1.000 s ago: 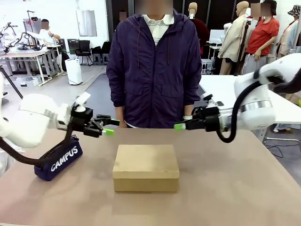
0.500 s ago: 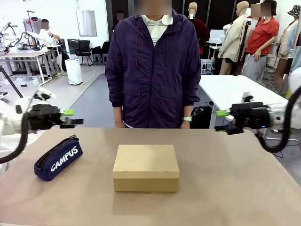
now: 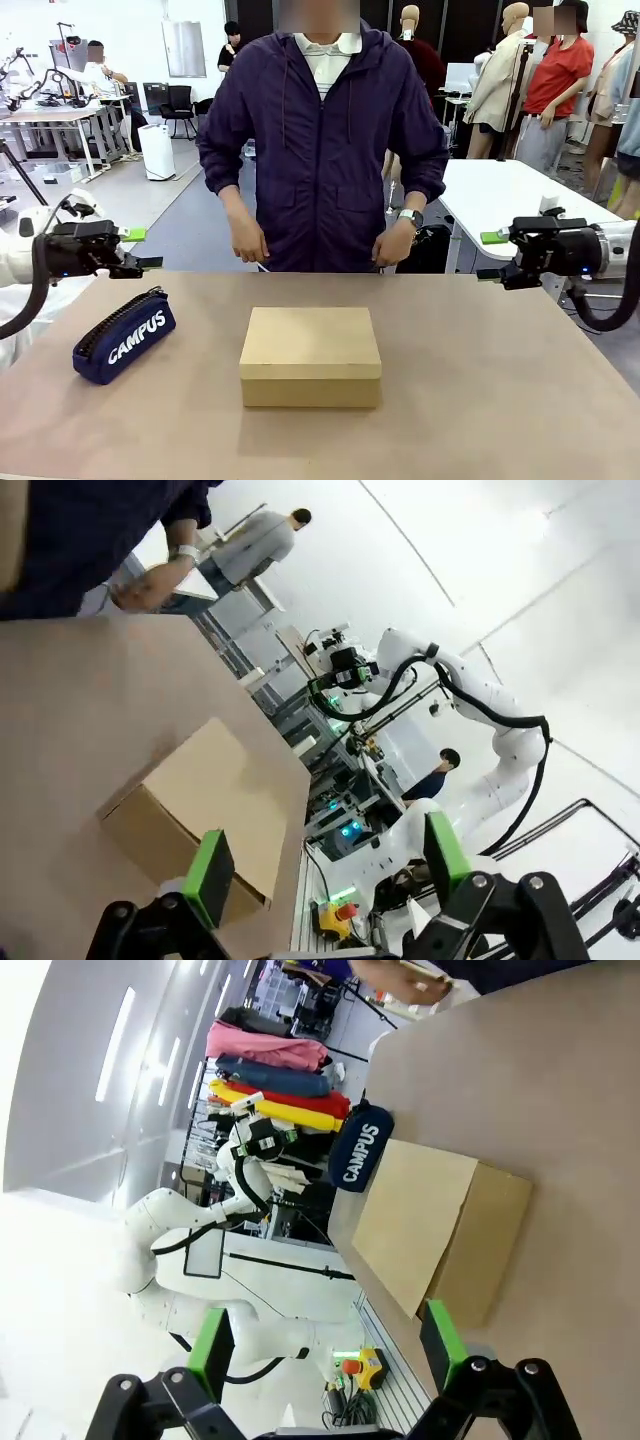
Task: Pack the items into the box.
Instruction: Close the Mailer Box.
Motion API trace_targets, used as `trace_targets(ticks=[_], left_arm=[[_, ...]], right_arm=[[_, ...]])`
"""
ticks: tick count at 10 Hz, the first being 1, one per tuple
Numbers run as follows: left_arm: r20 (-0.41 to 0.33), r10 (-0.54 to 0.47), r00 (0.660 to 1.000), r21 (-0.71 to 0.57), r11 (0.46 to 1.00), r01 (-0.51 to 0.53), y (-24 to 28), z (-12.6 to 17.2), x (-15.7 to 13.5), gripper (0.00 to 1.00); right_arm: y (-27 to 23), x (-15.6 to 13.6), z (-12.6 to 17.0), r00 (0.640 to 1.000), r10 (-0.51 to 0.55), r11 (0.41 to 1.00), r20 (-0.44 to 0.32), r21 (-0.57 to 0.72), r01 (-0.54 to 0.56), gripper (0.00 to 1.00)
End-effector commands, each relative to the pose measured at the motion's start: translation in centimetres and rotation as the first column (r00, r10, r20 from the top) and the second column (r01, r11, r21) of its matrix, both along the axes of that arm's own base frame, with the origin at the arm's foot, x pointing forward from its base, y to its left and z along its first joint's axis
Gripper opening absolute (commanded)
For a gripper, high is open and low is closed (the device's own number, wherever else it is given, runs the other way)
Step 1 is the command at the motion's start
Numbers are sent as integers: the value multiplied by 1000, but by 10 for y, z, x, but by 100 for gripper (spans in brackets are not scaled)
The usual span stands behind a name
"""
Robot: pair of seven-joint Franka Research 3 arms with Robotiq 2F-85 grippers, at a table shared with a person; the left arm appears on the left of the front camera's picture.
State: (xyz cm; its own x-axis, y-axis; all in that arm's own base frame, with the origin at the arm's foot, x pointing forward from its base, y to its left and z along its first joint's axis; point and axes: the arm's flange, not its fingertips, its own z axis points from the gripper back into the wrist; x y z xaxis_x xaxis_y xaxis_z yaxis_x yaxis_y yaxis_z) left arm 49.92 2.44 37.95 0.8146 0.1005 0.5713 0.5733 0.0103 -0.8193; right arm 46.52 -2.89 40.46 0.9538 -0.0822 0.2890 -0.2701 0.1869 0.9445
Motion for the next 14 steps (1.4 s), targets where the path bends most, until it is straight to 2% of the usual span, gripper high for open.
trace_targets(ticks=[1, 14], left_arm=[[25, -7, 1000, -20, 1000, 7, 5, -2, 1, 100], [25, -7, 1000, -20, 1000, 7, 5, -2, 1, 100]], right_arm=[[-1, 6, 1, 1000, -2, 1000, 29, -2, 2, 100], [-1, 6, 1, 1000, -2, 1000, 29, -2, 2, 100]])
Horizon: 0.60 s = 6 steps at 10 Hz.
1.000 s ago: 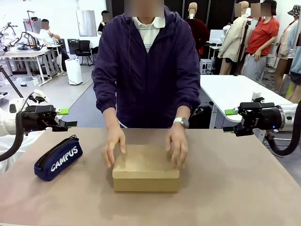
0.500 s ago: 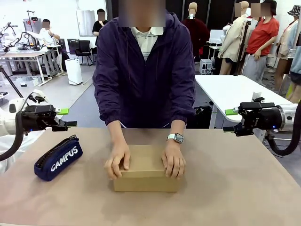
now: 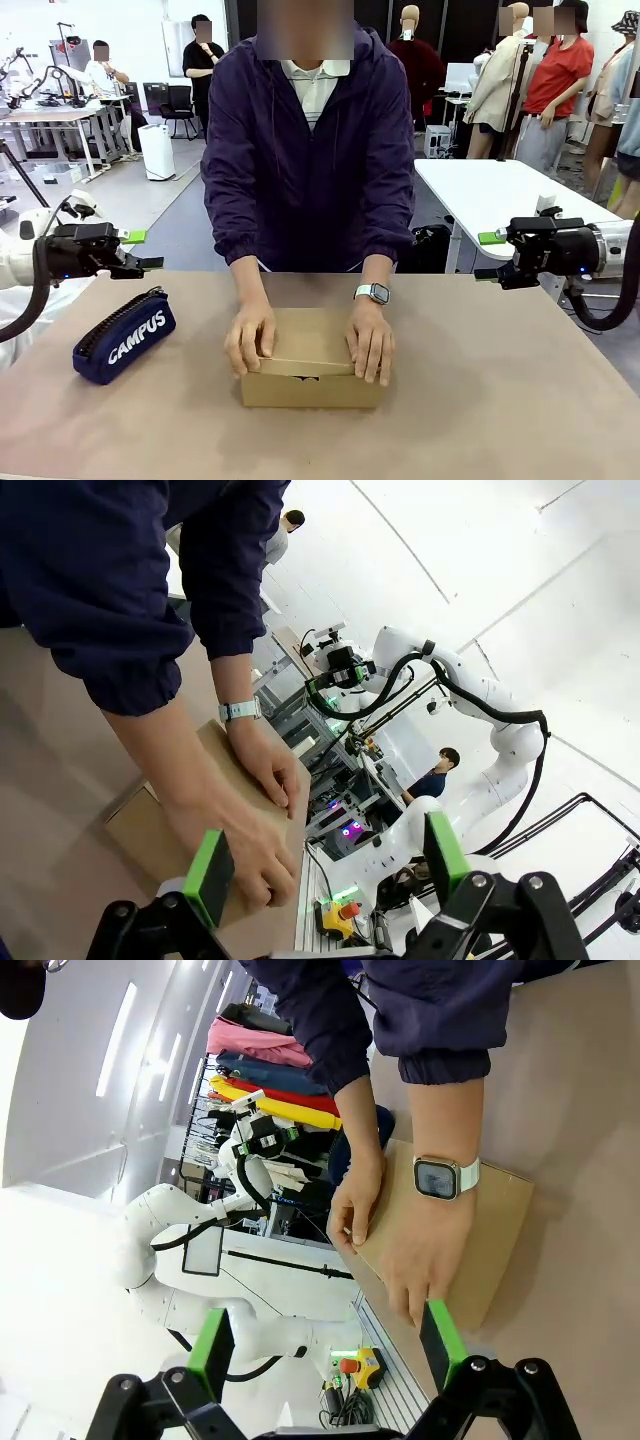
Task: Pack the items into the box.
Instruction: Close the Mailer Box.
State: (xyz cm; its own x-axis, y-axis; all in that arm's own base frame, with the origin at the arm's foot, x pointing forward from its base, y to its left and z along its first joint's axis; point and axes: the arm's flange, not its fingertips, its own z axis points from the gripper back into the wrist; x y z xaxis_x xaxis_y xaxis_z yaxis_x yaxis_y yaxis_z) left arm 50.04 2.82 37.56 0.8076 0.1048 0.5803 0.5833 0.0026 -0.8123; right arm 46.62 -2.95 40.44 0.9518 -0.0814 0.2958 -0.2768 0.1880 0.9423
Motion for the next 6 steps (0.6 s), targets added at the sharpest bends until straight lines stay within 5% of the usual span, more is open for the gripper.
trace_targets(ticks=[1, 6], left_arm=[[13, -6, 1000, -12, 1000, 6, 1, 2, -1, 100], [13, -6, 1000, -12, 1000, 6, 1, 2, -1, 100]], right_arm=[[0, 5, 1, 1000, -2, 1000, 22, 0, 2, 100], [0, 5, 1, 1000, -2, 1000, 22, 0, 2, 100]])
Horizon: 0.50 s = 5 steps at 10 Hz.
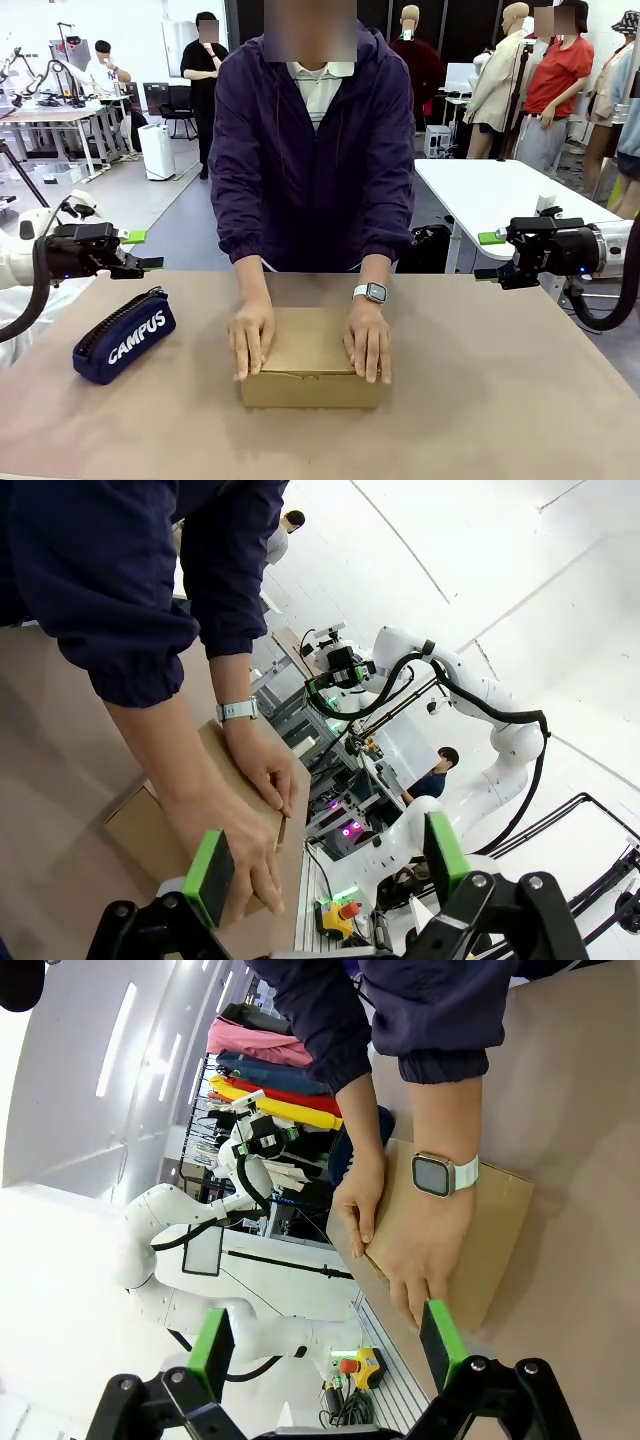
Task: Pack the items into the box.
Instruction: Close the Mailer Box.
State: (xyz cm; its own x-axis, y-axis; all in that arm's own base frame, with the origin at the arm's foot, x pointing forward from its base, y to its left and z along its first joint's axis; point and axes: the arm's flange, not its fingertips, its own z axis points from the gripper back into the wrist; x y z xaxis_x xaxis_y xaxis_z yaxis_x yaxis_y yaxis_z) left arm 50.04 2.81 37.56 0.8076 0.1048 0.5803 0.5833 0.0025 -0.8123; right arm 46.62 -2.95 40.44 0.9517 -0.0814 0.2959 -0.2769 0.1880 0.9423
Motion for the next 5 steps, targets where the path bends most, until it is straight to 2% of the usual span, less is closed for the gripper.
trace_targets(ticks=[1, 5], left_arm=[[13, -6, 1000, -12, 1000, 6, 1, 2, -1, 100], [13, -6, 1000, -12, 1000, 6, 1, 2, -1, 100]], right_arm=[[0, 5, 1, 1000, -2, 1000, 22, 0, 2, 100], [0, 5, 1, 1000, -2, 1000, 22, 0, 2, 100]])
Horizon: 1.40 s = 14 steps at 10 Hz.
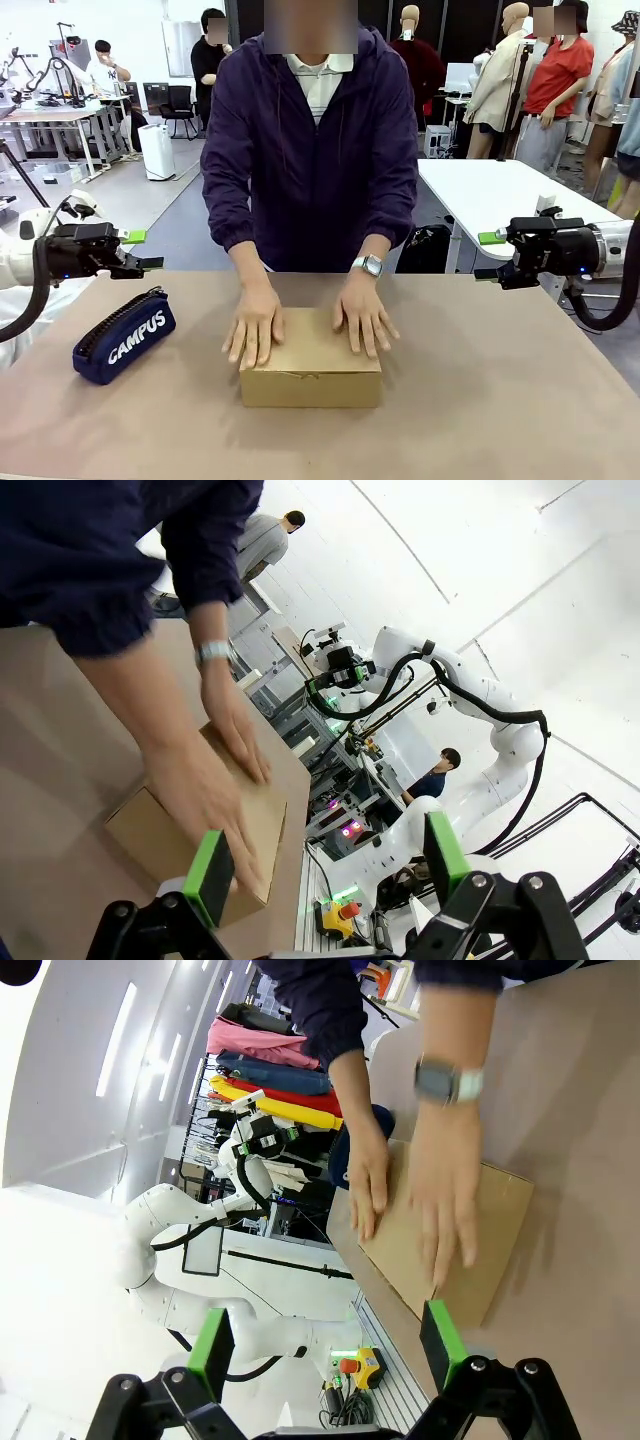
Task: Pack the items into the box.
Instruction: Close the Mailer Box.
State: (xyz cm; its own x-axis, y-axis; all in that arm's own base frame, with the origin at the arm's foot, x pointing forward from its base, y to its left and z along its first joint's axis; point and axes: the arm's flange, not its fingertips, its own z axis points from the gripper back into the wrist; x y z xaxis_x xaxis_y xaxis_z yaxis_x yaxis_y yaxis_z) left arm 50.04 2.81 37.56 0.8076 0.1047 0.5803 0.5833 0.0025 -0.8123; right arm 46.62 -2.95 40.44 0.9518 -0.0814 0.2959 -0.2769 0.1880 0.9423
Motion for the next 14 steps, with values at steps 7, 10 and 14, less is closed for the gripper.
trace_targets(ticks=[7, 10, 14], left_arm=[[13, -6, 1000, -12, 1000, 6, 1, 2, -1, 100], [13, -6, 1000, -12, 1000, 6, 1, 2, -1, 100], [13, -6, 1000, -12, 1000, 6, 1, 2, -1, 100]], right_arm=[[0, 5, 1, 1000, -2, 1000, 22, 0, 2, 100], [0, 5, 1, 1000, -2, 1000, 22, 0, 2, 100], [0, 5, 1, 1000, -2, 1000, 22, 0, 2, 100]])
